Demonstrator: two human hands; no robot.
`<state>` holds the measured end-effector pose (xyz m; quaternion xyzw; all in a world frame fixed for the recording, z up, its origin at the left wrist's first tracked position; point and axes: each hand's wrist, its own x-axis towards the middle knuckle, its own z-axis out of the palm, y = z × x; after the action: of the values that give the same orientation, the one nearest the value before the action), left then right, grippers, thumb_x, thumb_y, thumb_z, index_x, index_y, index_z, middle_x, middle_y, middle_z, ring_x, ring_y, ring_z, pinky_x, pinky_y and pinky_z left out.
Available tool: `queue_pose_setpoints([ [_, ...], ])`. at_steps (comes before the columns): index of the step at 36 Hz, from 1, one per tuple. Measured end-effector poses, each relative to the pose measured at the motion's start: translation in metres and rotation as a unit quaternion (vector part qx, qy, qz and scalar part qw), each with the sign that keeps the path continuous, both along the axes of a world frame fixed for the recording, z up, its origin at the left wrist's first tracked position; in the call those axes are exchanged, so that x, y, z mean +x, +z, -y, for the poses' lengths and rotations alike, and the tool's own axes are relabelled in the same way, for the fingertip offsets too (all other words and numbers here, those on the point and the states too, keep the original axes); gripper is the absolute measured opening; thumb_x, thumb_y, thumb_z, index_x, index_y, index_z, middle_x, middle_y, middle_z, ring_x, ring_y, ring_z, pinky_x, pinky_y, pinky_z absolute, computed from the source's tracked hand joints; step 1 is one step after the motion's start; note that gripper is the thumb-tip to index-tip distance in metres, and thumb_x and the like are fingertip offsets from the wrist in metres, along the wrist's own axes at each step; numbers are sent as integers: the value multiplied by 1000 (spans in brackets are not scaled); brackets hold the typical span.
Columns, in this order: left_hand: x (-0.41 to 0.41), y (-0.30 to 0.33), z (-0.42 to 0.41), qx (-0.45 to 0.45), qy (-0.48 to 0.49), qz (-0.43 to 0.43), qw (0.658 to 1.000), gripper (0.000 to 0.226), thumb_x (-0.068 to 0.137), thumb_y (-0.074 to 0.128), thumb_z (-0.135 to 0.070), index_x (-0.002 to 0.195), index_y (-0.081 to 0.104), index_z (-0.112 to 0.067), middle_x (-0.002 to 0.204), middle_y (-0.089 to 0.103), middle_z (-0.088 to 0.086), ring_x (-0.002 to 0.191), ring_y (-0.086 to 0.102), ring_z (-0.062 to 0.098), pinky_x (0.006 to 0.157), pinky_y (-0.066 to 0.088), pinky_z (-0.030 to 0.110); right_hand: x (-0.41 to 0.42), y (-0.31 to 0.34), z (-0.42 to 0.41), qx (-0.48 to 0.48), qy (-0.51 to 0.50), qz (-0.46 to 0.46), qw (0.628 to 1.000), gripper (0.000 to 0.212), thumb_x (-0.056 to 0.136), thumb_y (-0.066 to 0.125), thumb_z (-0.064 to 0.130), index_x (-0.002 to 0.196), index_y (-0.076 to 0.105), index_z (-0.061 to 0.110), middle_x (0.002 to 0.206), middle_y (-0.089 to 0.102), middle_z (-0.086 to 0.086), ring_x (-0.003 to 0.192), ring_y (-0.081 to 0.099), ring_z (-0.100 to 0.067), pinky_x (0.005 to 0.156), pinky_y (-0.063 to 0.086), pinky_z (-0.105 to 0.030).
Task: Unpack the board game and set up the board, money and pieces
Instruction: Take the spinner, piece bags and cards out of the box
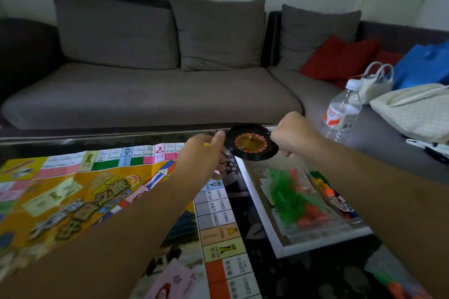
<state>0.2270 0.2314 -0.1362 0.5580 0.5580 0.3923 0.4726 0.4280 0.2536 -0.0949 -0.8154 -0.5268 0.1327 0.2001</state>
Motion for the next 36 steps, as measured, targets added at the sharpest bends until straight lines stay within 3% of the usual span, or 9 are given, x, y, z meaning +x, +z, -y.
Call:
queue_pose_setpoints([
  [3,-15,7,-1,-29,12,-13,999,30,103,55,-50,101,63,-21,84,77,13,71,76,29,64,66,42,-25,-1,6,-1,31,-22,999,14,78,54,5,75,66,0,58,71,-19,54,72,-30,63,60,-32],
  [6,-30,8,-3,-31,13,-49,998,14,103,63,-30,95,62,-19,76,77,13,63,76,27,64,66,45,-48,-7,7,5,55,-27,998,14,79,55,4,77,68,-1,57,68,-16,47,68,-26,58,58,-30],
  [11,-55,-6,-11,-38,37,-155,987,8,99,65,-14,91,65,-16,70,76,12,59,76,23,62,66,41,-78,-25,7,-6,80,-3,997,20,89,63,8,69,58,8,64,60,-8,51,61,-17,45,40,-21],
  [17,-75,-37,-22,-25,38,-299,953,19,103,54,-24,96,67,-11,79,71,7,59,69,17,41,48,22,-111,-50,6,-5,126,74,989,16,89,75,15,99,66,7,92,60,-12,84,62,-31,67,48,-32],
  [22,-73,-54,-28,26,48,-407,912,27,98,52,-27,90,67,-7,79,63,8,72,58,24,66,47,36,-114,-59,10,-7,160,105,981,10,94,72,14,97,62,11,72,43,-3,63,46,-19,65,45,-34],
  [27,-68,-35,-8,5,24,-375,927,29,107,46,-35,122,55,-12,104,61,6,88,64,17,73,57,27,-100,-38,27,26,156,64,985,16,94,65,16,83,53,15,83,50,-5,68,51,-21,62,45,-31],
  [30,-66,-29,-2,39,55,-341,938,21,108,43,-36,115,52,-18,90,59,2,79,64,16,66,60,34,-73,-25,42,39,127,50,990,4,92,60,14,91,59,11,95,60,-10,80,60,-27,64,46,-31],
  [32,-58,-22,3,55,33,-361,930,15,108,44,-35,110,51,-22,85,62,3,74,66,17,64,63,37,-49,-19,55,31,86,65,994,18,90,54,19,105,60,11,106,63,-10,96,63,-33,77,52,-38],
  [36,-37,-10,18,72,-34,-338,938,11,105,51,-29,113,57,-24,94,67,2,77,68,16,65,63,32,-16,-19,90,-91,44,178,979,70,89,55,69,133,52,15,128,62,-7,118,61,-31,90,48,-42],
])
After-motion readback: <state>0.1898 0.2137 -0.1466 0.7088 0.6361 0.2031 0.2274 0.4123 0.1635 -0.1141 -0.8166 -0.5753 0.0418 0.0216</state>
